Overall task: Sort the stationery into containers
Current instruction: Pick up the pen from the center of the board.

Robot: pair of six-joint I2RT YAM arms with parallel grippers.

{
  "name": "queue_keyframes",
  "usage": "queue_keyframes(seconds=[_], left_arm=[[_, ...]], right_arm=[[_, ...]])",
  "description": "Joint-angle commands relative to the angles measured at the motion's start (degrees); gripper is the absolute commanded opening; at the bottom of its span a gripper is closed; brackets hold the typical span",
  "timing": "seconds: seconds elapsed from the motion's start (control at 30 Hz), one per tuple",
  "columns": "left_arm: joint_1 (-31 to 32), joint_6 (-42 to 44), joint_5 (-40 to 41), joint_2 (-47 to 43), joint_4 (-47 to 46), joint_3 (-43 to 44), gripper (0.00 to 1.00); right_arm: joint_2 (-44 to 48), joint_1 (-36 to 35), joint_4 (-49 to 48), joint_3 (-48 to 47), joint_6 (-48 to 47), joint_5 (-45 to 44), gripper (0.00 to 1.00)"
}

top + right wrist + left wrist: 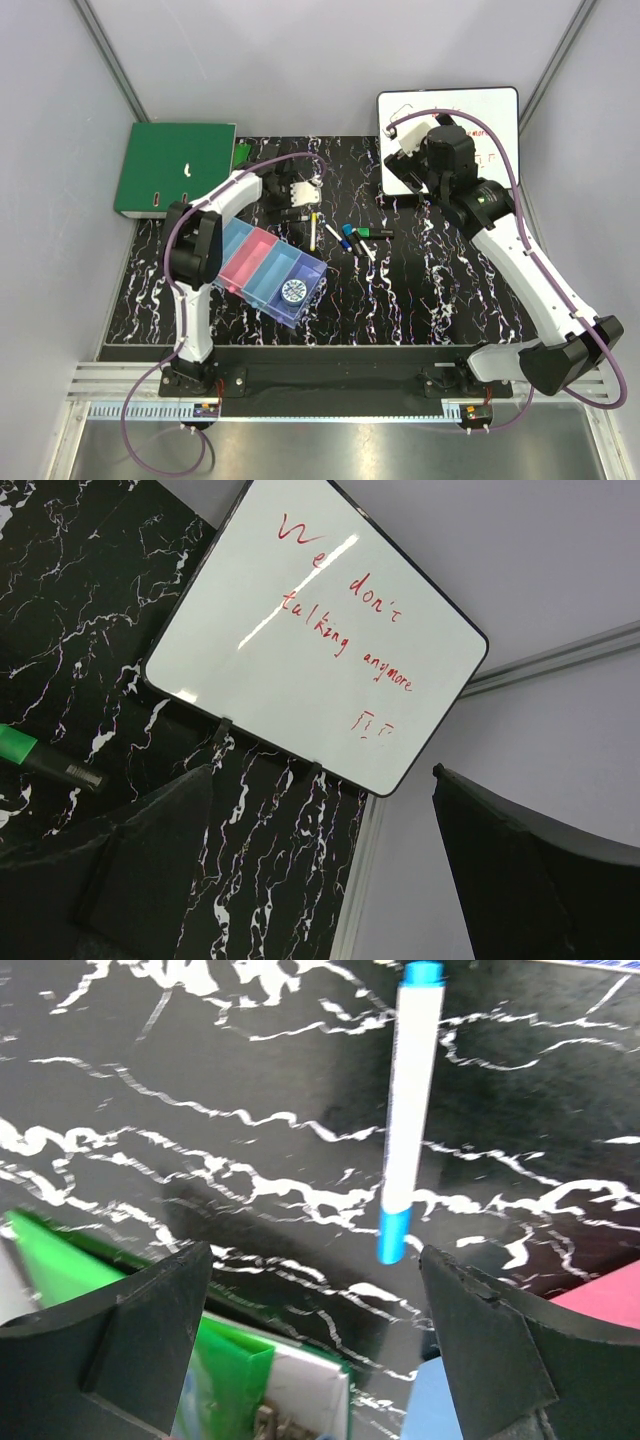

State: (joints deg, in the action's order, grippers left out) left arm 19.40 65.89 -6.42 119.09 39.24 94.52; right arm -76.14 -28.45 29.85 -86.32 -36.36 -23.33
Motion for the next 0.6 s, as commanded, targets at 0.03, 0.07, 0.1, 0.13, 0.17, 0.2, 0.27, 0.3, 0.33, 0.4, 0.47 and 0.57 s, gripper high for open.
queue_keyframes(seconds=[0.03, 0.07, 0.1, 0.13, 0.17, 0.2, 0.27, 0.3, 0.33, 0.4, 0.47, 0.57], left_arm=[[-0.1, -2.9, -4.6, 2.6, 3.0, 2.9, 0.92], [-0.1, -3.2, -4.7, 2.9, 3.1, 3.0, 0.91], [-0.1, -4.0, -5.4, 3.4, 3.2, 3.5, 0.91], [-0.1, -4.4, -5.6, 3.8, 3.4, 3.7, 0.92], [-0.1, -4.5, -5.8, 4.0, 3.5, 4.0, 0.91], [-0.1, -4.7, -6.1, 4.7, 3.6, 4.4, 0.91], [-0.1, -5.1, -6.3, 5.4, 3.6, 4.8, 0.9], [-0.1, -5.5, -6.3, 6.1, 3.6, 5.6, 0.89], [-0.1, -5.6, -6.4, 6.3, 4.0, 5.8, 0.84], [-0.1, -5.6, -6.9, 6.9, 3.9, 6.1, 0.81], [-0.1, -5.8, -7.2, 7.2, 4.0, 6.2, 0.74], [-0.1, -5.6, -7.2, 8.3, 4.3, 6.3, 0.62]], right_arm=[[1.0, -0.4, -1.0, -0.7, 0.0, -0.6, 1.0], [1.1, -0.3, -1.2, -0.7, 0.2, -0.6, 1.0], [1.3, -0.4, -1.2, -0.8, 0.2, -0.7, 1.0], [1.3, -0.4, -1.4, -0.8, 0.2, -0.6, 1.0], [1.3, -0.4, -1.4, -0.6, 0.1, -0.7, 1.0], [1.5, -0.4, -1.4, -0.6, 0.1, -0.9, 1.0], [1.8, -0.4, -1.4, -0.5, 0.1, -1.0, 1.0], [1.9, -0.4, -1.4, -0.5, 0.1, -1.1, 1.0], [2.0, -0.4, -1.5, -0.3, 0.2, -1.2, 1.0], [2.2, -0.4, -1.5, -0.3, 0.4, -1.1, 1.0], [2.3, -0.4, -1.5, -0.4, 0.8, -1.2, 1.0], [2.6, -0.4, -1.5, -0.6, 1.1, -1.1, 1.0]])
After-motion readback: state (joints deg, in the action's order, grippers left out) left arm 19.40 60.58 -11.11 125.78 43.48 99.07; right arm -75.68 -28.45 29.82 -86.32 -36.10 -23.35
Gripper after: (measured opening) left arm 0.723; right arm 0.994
